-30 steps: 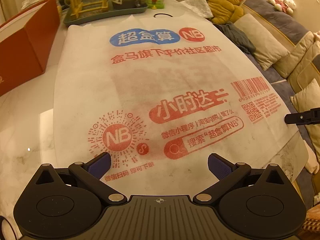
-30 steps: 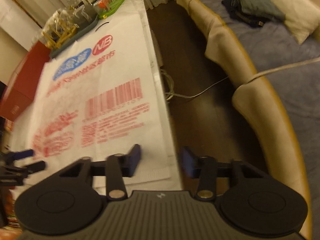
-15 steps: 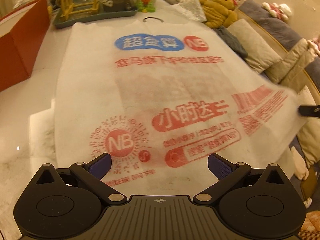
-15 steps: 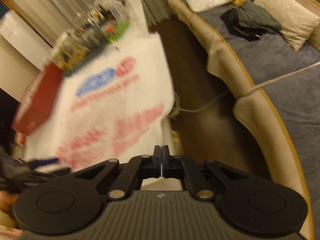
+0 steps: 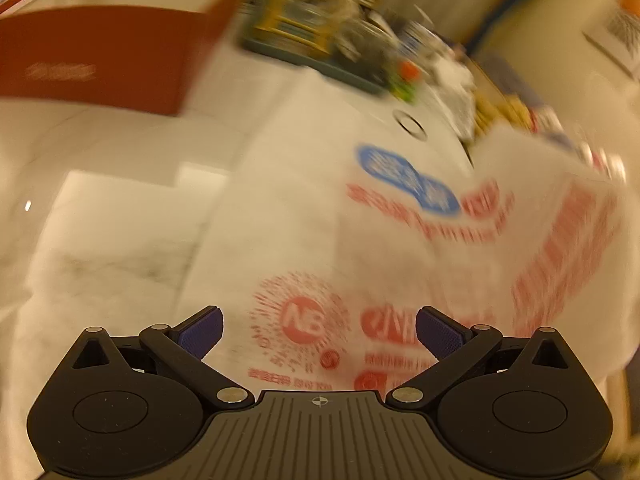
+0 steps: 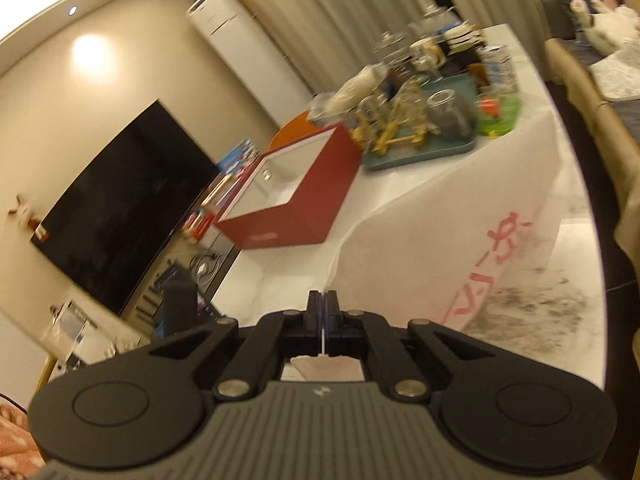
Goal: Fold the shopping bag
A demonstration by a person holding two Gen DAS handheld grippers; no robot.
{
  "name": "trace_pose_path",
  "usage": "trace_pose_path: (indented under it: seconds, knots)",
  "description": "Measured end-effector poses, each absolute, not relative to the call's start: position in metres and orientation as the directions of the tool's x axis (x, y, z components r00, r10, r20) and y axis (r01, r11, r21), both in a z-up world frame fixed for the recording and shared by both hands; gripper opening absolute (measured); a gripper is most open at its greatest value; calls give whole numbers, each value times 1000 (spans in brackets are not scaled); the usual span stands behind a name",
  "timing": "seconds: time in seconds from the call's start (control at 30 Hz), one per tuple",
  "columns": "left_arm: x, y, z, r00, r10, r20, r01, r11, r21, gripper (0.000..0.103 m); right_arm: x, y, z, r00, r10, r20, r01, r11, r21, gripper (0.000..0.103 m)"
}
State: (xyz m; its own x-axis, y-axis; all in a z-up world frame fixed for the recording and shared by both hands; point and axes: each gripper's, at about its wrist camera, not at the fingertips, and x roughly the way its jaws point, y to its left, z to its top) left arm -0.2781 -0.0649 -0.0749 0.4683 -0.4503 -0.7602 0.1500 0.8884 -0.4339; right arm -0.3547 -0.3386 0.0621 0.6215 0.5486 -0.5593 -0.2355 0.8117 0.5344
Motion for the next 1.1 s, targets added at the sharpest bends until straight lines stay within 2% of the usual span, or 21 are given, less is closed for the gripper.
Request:
trace_pose_path:
  seconds: [0.1,0.17,0.33,0.4,0.47,0.57,0.77,0.83,0.9,1.0,1.1]
  knots:
    - [-277,-38,-78,493,-430,-756,40,879,-475,103,-338,-315,59,574,598,-559,-300,789,536,0]
    - [-280,-27,-76,506,-419,-754,26,881,-472,103,-331,-297,58,540,624,-565,-346,777,527,0]
    - [-290,-3,-68,547,-509,-664,6,796,-605,103,-327,-261,55,472,656,-588,-423,754,502,0]
    - [-289,-7,-70,536,-509,-673,35,811,-585,103,-329,-259,54,466,657,-592,-422,753,504,0]
    - [-288,-19,-80,488,-486,-725,65,849,-525,103,-330,-266,52,472,637,-610,-396,771,499,0]
    - [-289,-38,-98,449,-394,-802,88,913,-399,103,-333,-287,48,487,591,-644,-336,807,486,0]
    - [-295,-105,-97,388,-400,-830,293,908,-301,103,-359,-376,33,565,419,-711,-97,889,446,0]
    - [-294,-137,-96,343,-448,-826,363,874,-323,103,-363,-407,35,609,363,-705,-3,890,456,0]
    - [-295,-168,-96,259,-537,-803,429,809,-402,103,-367,-432,48,668,321,-671,44,883,467,0]
    - [-305,-193,-92,208,-597,-775,466,757,-458,103,-370,-444,78,717,340,-609,-16,881,472,0]
    - [-314,-178,-80,297,-598,-745,414,783,-464,103,-364,-427,94,691,419,-589,-142,878,458,0]
